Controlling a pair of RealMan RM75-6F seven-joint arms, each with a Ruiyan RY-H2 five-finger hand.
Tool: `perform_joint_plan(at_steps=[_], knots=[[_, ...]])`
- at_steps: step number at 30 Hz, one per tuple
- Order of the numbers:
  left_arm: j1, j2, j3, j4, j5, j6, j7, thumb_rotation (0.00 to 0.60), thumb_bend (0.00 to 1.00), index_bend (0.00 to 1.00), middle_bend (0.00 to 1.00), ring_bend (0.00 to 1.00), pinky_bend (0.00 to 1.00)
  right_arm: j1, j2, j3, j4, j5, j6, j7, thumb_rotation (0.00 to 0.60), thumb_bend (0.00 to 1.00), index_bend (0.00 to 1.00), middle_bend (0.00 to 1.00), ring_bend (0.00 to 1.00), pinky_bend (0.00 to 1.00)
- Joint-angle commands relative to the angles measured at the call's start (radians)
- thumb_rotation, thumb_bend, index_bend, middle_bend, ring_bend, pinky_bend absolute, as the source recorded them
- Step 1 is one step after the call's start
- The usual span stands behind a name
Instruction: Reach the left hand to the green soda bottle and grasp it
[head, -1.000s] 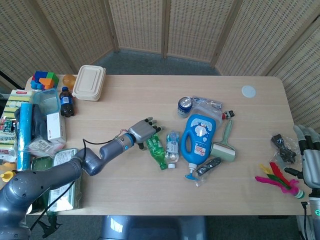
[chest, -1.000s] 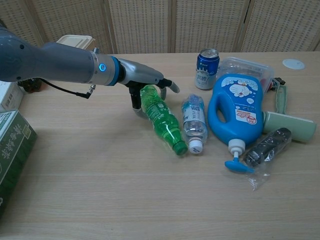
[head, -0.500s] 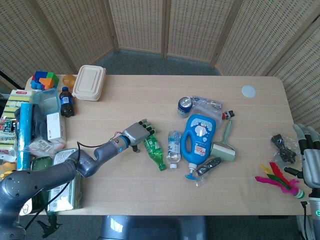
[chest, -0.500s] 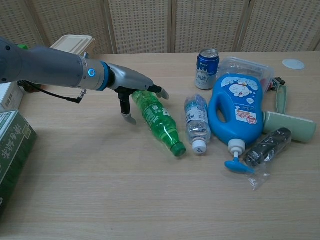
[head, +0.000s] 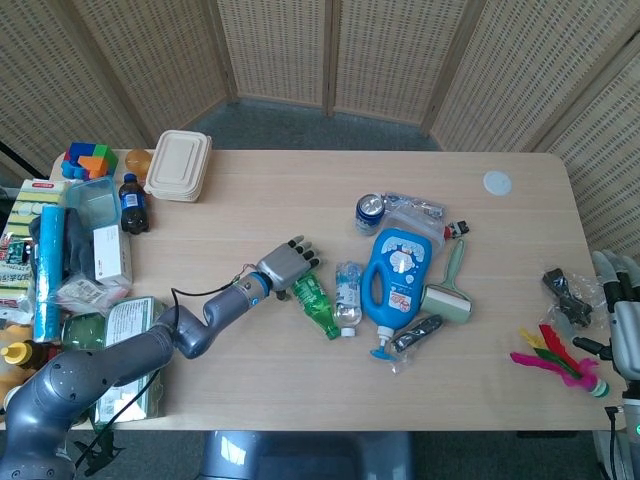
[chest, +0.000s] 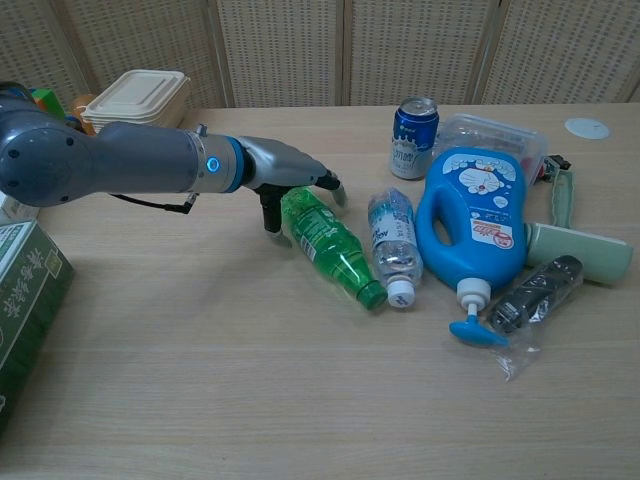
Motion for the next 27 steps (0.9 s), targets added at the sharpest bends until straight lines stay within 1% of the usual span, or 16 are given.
perform_joint_plan(at_steps=[1,4,6,9,11,12,14,17,20,24,27], knots=[[0.001,-0.028,-0.003,0.027,0.011,0.017,0.002,0.6,0.33,0.27,0.1,0.0,0.0,-0.003,0.002,-0.001,0.0,-0.001,0.002,0.006,0.417,0.32,0.0,0.0,0.0,0.0],[-0.002,-0.048,0.002,0.05,0.023,0.017,0.008,0.6,0.35,0.33,0.14,0.02,0.0,-0.007,0.004,-0.001,0.0,-0.002,0.006,0.012,0.42,0.32,0.0,0.0,0.0,0.0],[-0.002,-0.06,0.001,0.061,0.029,0.024,0.01,0.6,0.35,0.35,0.17,0.05,0.0,-0.009,0.006,-0.001,0.0,-0.004,0.009,0.015,0.42,0.32,0.0,0.0,0.0,0.0],[0.002,-0.071,-0.003,0.073,0.036,0.042,0.011,0.6,0.37,0.4,0.23,0.13,0.0,-0.012,0.008,-0.002,-0.001,-0.006,0.011,0.022,0.419,0.32,0.0,0.0,0.0,0.0],[0.006,-0.078,-0.006,0.081,0.038,0.054,0.014,0.6,0.38,0.45,0.31,0.21,0.02,-0.014,0.009,-0.001,-0.001,-0.007,0.014,0.027,0.417,0.32,0.0,0.0,0.0,0.0],[0.009,-0.08,-0.007,0.085,0.042,0.065,0.016,0.6,0.39,0.47,0.35,0.26,0.05,-0.015,0.01,-0.001,-0.001,-0.008,0.016,0.029,0.418,0.32,0.0,0.0,0.0,0.0],[0.018,-0.087,-0.013,0.09,0.045,0.091,0.012,0.6,0.41,0.55,0.45,0.37,0.16,-0.016,0.011,-0.001,-0.001,-0.011,0.018,0.031,0.421,0.32,0.0,0.0,0.0,0.0],[0.03,-0.094,-0.018,0.095,0.053,0.122,0.002,0.6,0.43,0.63,0.53,0.46,0.27,-0.016,0.011,-0.002,-0.002,-0.011,0.016,0.032,0.417,0.32,0.0,0.0,0.0,0.0],[0.04,-0.095,-0.018,0.096,0.063,0.135,-0.019,0.6,0.43,0.69,0.59,0.51,0.33,-0.015,0.01,-0.002,-0.002,-0.013,0.015,0.033,0.417,0.32,0.0,0.0,0.0,0.0],[0.054,-0.075,-0.032,0.073,0.074,0.171,-0.059,0.6,0.43,0.7,0.61,0.53,0.34,-0.012,0.008,0.0,-0.003,-0.013,0.01,0.032,0.417,0.32,0.0,0.0,0.0,0.0],[0.067,-0.03,-0.05,0.017,0.085,0.216,-0.093,0.6,0.43,0.7,0.61,0.53,0.34,-0.008,0.005,0.0,-0.004,-0.015,0.006,0.03,0.42,0.32,0.0,0.0,0.0,0.0]])
